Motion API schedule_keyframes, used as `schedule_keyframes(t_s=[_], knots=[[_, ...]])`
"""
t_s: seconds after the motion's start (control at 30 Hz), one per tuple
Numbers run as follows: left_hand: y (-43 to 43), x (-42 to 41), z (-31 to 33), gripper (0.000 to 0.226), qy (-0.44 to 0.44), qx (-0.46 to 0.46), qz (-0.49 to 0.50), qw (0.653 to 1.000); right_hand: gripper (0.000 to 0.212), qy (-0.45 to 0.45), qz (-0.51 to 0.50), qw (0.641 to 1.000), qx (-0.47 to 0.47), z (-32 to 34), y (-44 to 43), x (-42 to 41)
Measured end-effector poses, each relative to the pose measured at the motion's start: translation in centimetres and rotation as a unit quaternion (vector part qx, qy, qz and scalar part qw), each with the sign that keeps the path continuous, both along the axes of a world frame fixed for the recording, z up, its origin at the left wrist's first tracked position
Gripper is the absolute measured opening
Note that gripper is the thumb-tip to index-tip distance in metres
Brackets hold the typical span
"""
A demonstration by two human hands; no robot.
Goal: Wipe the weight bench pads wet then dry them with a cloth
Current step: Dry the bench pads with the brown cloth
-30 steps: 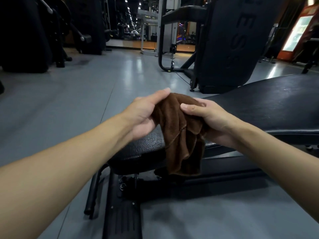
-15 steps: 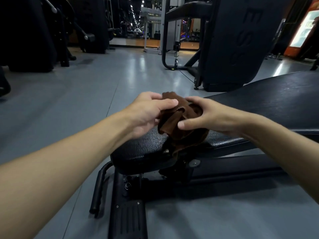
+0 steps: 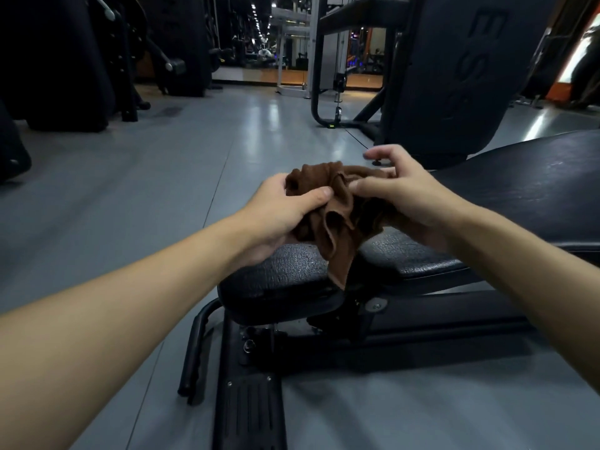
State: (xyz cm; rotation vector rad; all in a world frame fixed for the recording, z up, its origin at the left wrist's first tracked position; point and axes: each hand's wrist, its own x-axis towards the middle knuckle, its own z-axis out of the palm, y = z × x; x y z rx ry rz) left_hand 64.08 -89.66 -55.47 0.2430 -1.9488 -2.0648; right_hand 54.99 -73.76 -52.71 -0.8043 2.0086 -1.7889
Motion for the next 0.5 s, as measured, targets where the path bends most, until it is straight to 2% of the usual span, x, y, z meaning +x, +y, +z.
schedule_keyframes(t_s=[0.07, 0.13, 0.17, 0.2, 0.27, 0.37, 0.43, 0.5], knots=[[0.1, -0.3, -0.2, 0.016, -0.015, 0.068, 0.022, 0.997, 0.051, 0.045, -0.004, 0.999, -0.001, -0.1, -0.5, 0.0], [-0.2, -0.4, -0.5, 0.023, -0.076, 0.080, 0.014, 0.994, 0.061, 0.151, 0.018, 0.985, 0.088, -0.8, -1.3, 0.0], [-0.8, -0.2, -1.0, 0.032, -0.128, 0.021, 0.006, 0.992, 0.066, 0.199, 0.035, 0.962, 0.182, -1.6, -1.8, 0.0], [-1.6, -0.1, -1.5, 0.042, -0.178, -0.074, 0.010, 0.981, 0.072, 0.231, 0.050, 0.929, 0.284, -2.7, -2.3, 0.0], [-3.8, 0.4, -3.3, 0.049, -0.217, -0.260, 0.064, 0.939, 0.082, 0.265, 0.054, 0.873, 0.406, -5.1, -3.2, 0.6], [-5.9, 1.6, -5.3, 0.030, -0.195, -0.396, 0.012, 0.897, 0.089, 0.336, -0.016, 0.855, 0.394, -7.5, -5.0, 2.1], [-6.7, 2.0, -5.8, 0.038, -0.175, -0.435, -0.032, 0.883, 0.090, 0.365, -0.046, 0.845, 0.388, -8.3, -6.2, 2.5], [-7.3, 2.0, -6.0, 0.055, -0.158, -0.429, -0.037, 0.888, 0.081, 0.387, -0.057, 0.834, 0.389, -8.9, -7.1, 2.1]])
